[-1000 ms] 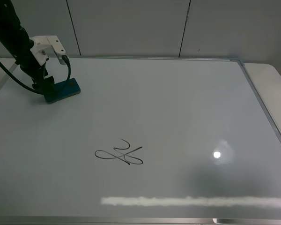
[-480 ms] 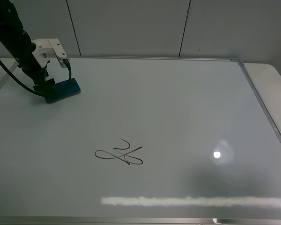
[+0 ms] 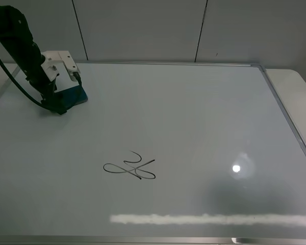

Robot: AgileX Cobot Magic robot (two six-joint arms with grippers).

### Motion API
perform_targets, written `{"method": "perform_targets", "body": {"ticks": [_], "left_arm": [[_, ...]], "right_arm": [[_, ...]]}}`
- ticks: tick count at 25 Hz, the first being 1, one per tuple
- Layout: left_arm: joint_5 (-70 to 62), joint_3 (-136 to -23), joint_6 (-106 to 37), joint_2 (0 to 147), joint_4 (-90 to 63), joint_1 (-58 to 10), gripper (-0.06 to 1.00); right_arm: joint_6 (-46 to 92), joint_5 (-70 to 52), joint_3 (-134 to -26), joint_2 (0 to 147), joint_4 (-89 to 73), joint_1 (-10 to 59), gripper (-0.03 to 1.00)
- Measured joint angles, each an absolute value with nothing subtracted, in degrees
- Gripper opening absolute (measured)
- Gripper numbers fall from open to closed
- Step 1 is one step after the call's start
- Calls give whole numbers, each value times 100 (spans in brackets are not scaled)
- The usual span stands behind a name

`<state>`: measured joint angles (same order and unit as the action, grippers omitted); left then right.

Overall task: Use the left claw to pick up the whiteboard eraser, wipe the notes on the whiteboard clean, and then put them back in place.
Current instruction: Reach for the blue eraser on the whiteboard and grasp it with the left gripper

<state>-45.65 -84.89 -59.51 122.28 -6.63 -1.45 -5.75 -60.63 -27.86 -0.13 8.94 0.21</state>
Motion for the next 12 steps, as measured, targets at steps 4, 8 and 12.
{"method": "perform_targets", "body": {"ticks": [4,8,12], "left_arm": [[-4565,-8489,-5951,12228,-663,-145,99],[-4565,-8489,-5951,12228,-670,-145,99],[-4565,-8489,-5924,12228,-681,-145,99]], "right_arm": [[-575,-6063,-2786,-13,894,21,99],[-575,-6063,-2786,-13,894,21,99],[-575,-6063,-2786,-13,894,21,99]]}}
